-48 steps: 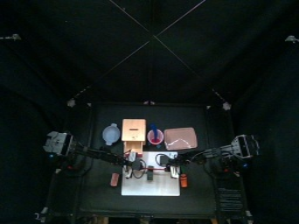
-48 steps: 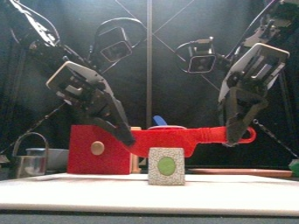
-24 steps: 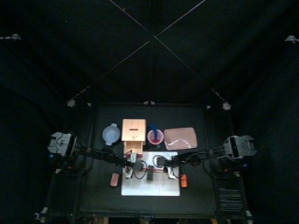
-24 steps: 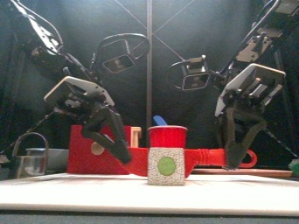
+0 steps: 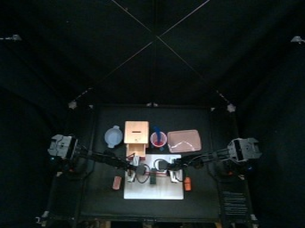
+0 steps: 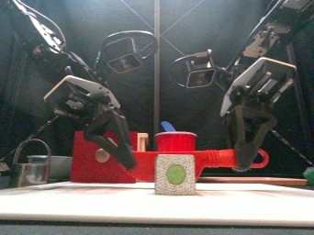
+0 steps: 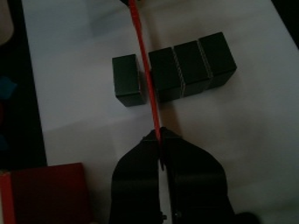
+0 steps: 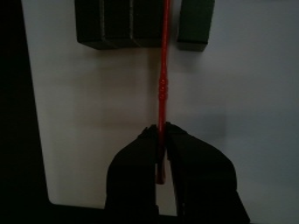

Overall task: Place sushi on board then cut the sushi with the knife then place the pieces on the plate
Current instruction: Cut the sushi into 4 pieces

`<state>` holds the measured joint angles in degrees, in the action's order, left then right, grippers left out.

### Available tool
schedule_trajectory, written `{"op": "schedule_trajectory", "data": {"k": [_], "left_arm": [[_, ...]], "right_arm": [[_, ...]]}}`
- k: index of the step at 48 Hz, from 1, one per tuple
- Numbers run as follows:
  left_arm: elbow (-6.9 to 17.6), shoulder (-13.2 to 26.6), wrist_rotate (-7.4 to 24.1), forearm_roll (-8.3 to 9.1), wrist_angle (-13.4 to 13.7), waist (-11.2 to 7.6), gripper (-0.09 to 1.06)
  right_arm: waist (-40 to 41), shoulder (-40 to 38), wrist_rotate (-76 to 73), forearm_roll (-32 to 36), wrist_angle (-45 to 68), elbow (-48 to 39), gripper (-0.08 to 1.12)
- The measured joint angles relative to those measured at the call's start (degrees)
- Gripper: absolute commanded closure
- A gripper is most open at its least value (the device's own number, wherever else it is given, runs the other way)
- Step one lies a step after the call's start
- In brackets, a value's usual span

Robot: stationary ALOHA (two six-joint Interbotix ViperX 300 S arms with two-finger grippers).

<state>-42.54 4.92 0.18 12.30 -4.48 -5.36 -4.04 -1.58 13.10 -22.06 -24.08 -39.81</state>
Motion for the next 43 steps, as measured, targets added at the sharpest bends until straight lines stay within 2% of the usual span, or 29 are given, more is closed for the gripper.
{"op": "schedule_trajectory", "data": {"k": [12,20,31,43], "left_arm": [[0.0,-3.96,-0.09,0.09,1.23,0.09,0.7],[-0.09,-5.63,-0.09,0.09,1.32,-0.88,0.7],[0.09,-4.92,-0.18,0.0,1.05,-2.99,0.7],[0.35,-3.43,-0.26,0.09,0.97,-3.25,0.7]], "right_arm": [[0.44,-3.52,0.0,1.58,-2.64,0.53,0.83],[0.09,-5.1,0.0,1.49,-4.13,1.23,0.83],[-1.93,-4.92,-0.09,-0.53,-4.22,1.32,0.83],[-2.11,-3.43,-0.09,-2.11,-4.22,1.49,0.83]]}}
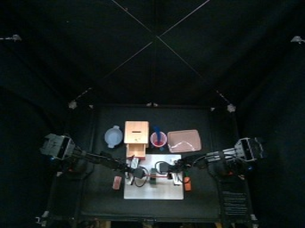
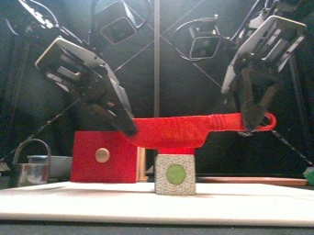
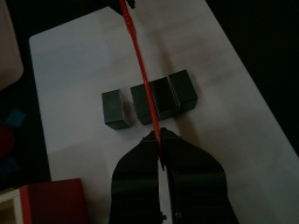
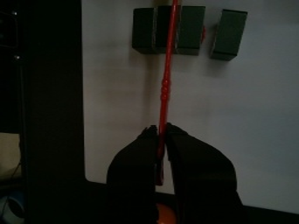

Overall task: Place sushi on board then cut the sushi with the knife then place the pieces on the plate
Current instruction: Cut the sushi into 4 pieces

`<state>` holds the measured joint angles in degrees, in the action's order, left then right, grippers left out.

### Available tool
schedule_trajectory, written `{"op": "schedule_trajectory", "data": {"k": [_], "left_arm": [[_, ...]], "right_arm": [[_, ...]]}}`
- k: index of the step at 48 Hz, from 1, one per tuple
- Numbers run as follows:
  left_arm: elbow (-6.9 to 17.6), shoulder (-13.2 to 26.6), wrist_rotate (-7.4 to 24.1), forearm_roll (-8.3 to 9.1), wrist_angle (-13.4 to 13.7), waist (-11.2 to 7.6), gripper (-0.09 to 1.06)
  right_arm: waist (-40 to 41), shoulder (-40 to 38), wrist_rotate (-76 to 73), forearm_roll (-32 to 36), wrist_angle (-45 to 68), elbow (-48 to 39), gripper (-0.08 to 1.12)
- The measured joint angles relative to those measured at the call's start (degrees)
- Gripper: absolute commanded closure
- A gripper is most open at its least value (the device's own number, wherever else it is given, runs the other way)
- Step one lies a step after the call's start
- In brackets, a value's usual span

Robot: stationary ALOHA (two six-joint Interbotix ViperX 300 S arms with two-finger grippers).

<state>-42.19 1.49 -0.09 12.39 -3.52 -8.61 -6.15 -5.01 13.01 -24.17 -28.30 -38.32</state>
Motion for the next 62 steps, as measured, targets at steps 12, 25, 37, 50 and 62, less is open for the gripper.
{"op": "schedule_trajectory", "data": {"k": [12,25,37,50,62], "left_arm": [[0.0,0.97,0.09,0.0,-0.18,0.0,0.7],[0.26,1.76,0.0,0.0,-0.26,0.09,0.7],[0.26,2.2,0.0,-0.09,-0.26,0.09,0.7],[0.44,4.48,0.0,-0.79,-0.26,-0.79,0.7],[1.05,7.03,0.0,-2.11,-0.26,-1.32,0.7]], "right_arm": [[0.35,0.0,0.0,0.09,0.0,0.0,0.83],[0.35,0.44,0.0,0.18,0.09,0.0,0.83],[0.35,1.76,0.0,0.18,0.35,0.0,0.83],[-0.18,4.48,0.0,-0.26,2.37,0.0,0.83],[-0.44,7.91,0.0,-0.26,5.01,-0.09,0.83]]}}
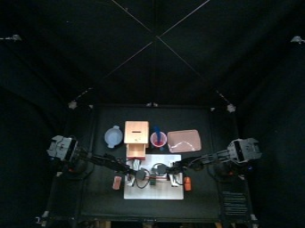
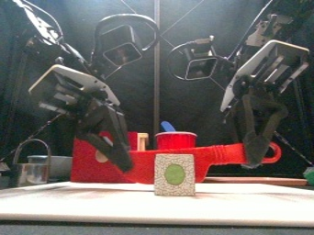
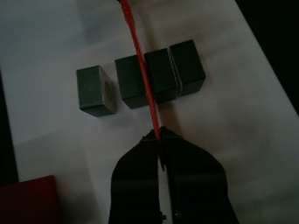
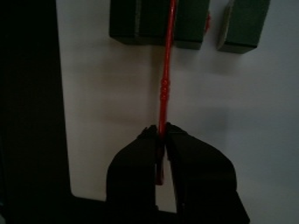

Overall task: Place sushi on board then cut the sushi with the knife then place the pieces on the plate
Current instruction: Cut the sushi into 4 pieces

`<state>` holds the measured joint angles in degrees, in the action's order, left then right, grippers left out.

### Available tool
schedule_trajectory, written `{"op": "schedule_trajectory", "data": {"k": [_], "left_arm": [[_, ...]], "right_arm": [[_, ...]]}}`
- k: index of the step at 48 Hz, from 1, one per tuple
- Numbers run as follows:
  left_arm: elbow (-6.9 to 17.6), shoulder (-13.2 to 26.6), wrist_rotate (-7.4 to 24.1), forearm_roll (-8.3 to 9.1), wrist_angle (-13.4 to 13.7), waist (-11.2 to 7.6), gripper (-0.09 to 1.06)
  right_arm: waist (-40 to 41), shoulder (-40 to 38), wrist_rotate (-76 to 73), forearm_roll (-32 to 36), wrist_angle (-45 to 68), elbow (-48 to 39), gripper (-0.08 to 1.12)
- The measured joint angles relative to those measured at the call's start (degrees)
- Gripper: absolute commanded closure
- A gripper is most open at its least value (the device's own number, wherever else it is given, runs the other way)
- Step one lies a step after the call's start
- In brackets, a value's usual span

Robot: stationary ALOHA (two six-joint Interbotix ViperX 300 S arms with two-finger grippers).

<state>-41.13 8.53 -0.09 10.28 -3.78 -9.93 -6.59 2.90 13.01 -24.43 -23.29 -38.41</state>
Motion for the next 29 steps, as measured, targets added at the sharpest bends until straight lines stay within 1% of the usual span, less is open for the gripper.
{"op": "schedule_trajectory", "data": {"k": [16,29], "left_arm": [[0.18,-0.79,0.0,0.0,0.35,-0.26,0.7],[0.18,-4.66,0.0,0.35,0.44,-0.26,0.7]], "right_arm": [[-0.44,-0.26,0.0,0.44,-0.7,0.79,0.83],[-0.26,-3.78,0.0,2.64,-6.33,2.81,0.83]]}}
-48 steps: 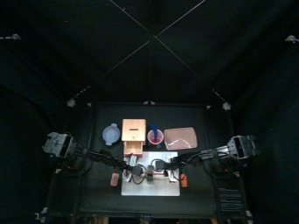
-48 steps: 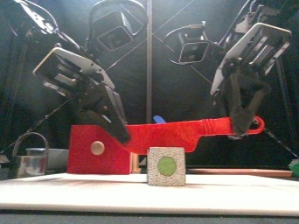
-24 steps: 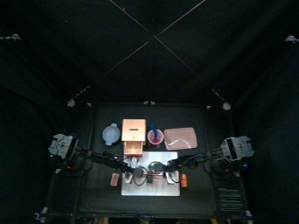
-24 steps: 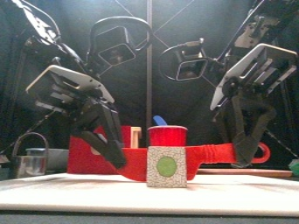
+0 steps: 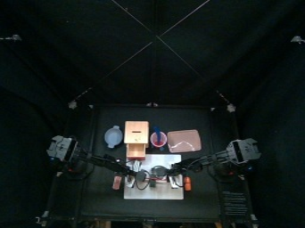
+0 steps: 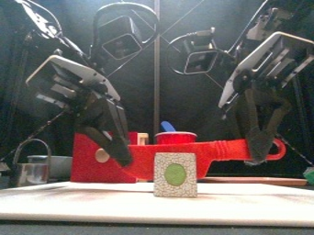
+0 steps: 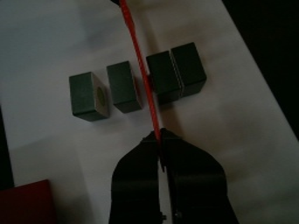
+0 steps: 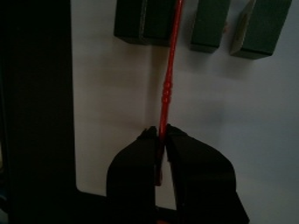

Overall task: Place sushi on board then cut the sushi with the knife then place the pieces on the plate
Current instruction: Cut the sushi into 4 pieces

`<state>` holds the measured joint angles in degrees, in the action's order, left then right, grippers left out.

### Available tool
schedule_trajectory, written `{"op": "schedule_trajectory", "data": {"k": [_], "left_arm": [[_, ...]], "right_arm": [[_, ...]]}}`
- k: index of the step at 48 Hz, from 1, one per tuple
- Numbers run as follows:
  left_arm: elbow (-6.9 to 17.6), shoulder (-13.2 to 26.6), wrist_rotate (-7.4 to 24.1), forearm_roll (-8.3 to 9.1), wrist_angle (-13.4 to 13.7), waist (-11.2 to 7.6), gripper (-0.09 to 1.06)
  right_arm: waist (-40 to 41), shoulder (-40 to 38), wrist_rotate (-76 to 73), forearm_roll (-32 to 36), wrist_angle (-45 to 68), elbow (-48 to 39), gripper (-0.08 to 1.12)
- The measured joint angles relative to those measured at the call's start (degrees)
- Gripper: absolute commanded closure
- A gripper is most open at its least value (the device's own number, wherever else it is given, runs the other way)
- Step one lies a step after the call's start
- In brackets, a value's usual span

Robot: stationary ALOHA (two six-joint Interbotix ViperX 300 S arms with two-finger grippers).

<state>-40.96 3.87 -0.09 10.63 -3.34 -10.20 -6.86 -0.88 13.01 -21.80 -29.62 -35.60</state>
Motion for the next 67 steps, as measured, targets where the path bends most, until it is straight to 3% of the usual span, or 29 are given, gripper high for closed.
{"op": "schedule_trajectory", "data": {"k": [10,27,67], "left_arm": [[0.0,-2.37,0.0,0.09,0.0,-0.44,0.7],[0.0,-2.64,-0.09,0.09,-0.26,-2.9,0.71],[0.0,0.97,-0.09,0.0,-0.88,-2.81,0.71]], "right_arm": [[0.09,-2.29,0.0,0.09,-2.55,1.05,0.83],[-1.32,-2.37,-0.09,-4.13,-2.81,1.58,0.83],[-1.58,-0.44,-0.09,-6.24,1.76,-0.35,0.83]]}}
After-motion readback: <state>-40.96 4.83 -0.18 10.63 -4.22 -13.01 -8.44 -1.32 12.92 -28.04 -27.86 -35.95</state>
